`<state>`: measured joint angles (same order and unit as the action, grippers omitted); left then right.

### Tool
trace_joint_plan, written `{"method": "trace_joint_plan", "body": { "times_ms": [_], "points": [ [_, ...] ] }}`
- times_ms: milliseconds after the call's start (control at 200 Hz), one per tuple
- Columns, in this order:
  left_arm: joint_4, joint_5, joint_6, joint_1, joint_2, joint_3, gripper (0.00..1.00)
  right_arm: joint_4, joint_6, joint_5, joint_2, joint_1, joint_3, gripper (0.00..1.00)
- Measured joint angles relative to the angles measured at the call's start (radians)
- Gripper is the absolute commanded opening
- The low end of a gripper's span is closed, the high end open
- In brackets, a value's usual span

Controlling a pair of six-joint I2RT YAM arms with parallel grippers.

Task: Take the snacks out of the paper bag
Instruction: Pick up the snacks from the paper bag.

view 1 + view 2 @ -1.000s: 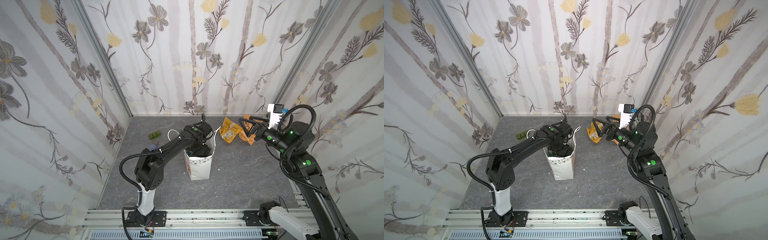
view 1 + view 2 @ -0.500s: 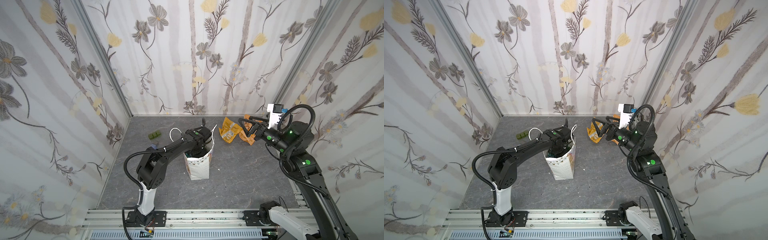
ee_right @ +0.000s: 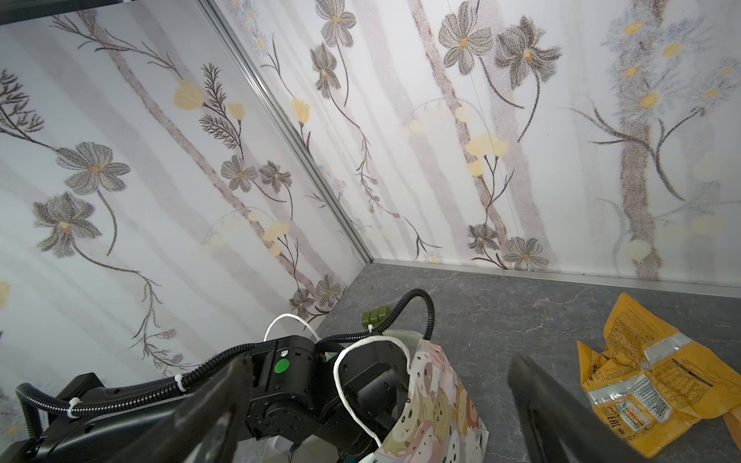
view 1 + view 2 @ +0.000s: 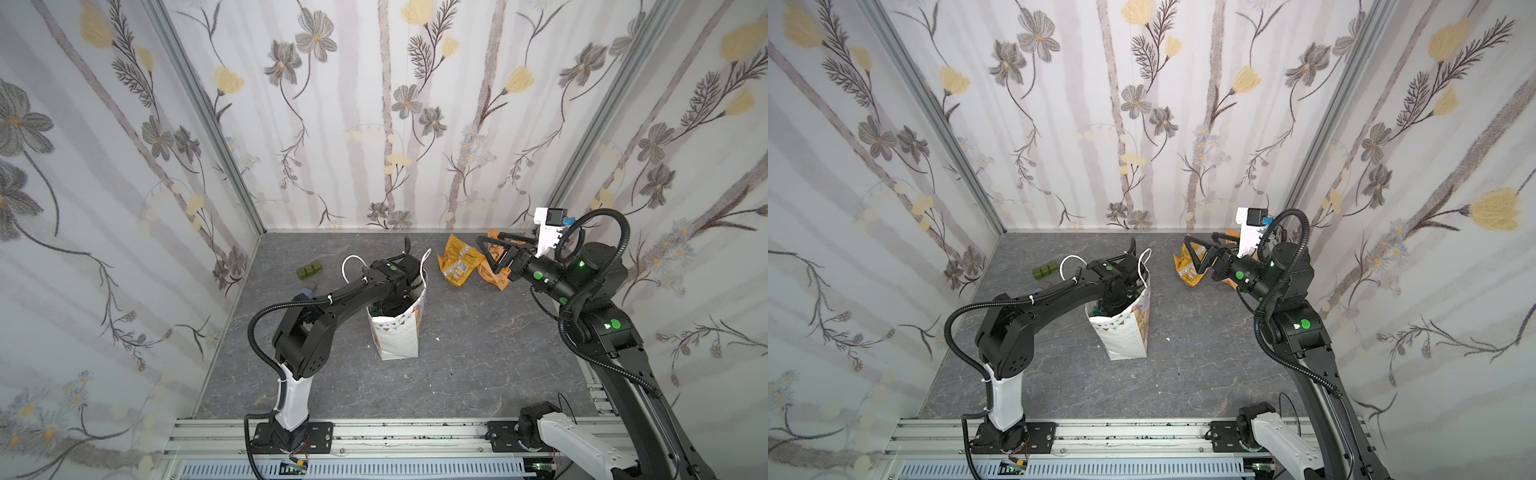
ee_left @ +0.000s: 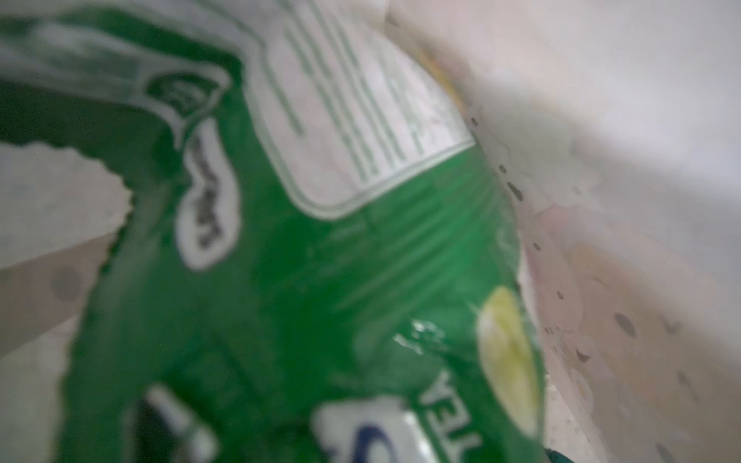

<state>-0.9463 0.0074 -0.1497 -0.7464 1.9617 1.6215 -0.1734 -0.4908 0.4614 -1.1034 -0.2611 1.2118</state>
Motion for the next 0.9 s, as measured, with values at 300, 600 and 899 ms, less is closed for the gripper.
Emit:
{"method": "trace_joint_plan", "body": {
  "times_ms": [300, 600, 899],
  "points": [
    [-0.039, -0.003, 0.0, 0.0, -0.02, 0.034, 0.08, 0.007, -0.017, 0.0, -0.014, -0.011, -0.016, 0.99],
    [-0.084, 0.005, 0.0, 0.0, -0.051, 0.076, 0.06, 0.006, -0.024, -0.001, -0.036, -0.021, -0.019, 0.99],
    [-0.112, -0.004, 0.0, -0.001, -0.084, 0.105, 0.06, 0.006, -0.024, -0.011, -0.041, -0.027, -0.019, 0.99]
  ]
}}
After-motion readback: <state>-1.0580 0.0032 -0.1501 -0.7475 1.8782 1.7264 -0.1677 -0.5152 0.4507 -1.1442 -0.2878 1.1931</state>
